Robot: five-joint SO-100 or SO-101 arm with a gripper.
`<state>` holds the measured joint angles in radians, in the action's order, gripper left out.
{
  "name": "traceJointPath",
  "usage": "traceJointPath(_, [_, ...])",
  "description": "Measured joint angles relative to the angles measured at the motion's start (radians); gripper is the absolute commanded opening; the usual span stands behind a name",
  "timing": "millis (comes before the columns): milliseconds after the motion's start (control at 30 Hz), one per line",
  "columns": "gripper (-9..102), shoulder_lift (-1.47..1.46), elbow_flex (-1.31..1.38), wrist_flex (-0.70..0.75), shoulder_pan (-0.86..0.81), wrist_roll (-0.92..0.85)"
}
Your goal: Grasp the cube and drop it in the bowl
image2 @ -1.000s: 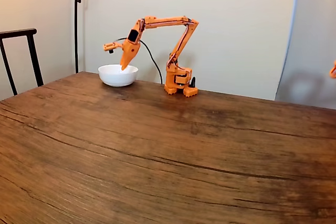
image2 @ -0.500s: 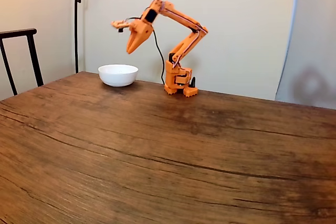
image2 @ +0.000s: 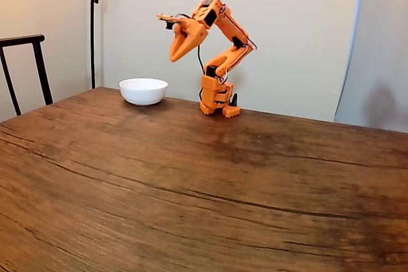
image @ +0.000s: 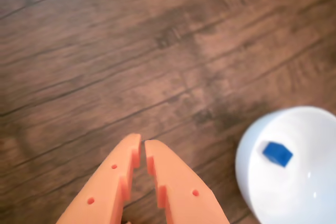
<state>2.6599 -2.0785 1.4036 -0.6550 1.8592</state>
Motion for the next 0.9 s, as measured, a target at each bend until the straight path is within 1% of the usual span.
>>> traceJointPath(100, [-1,0.017,-0.003,0.0,0.098,-0.005])
traceJointPath(300, [-1,0.057,-0.067,0.0,0.236,-0.005])
traceJointPath(500, [-1,0.161,-0.147,0.0,0.33,-0.006])
traceJointPath(800, [-1,0.485,-0.341,-0.006,0.387,-0.009])
traceJointPath(900, [-1,0.586,-0.434,-0.058,0.407,-0.002])
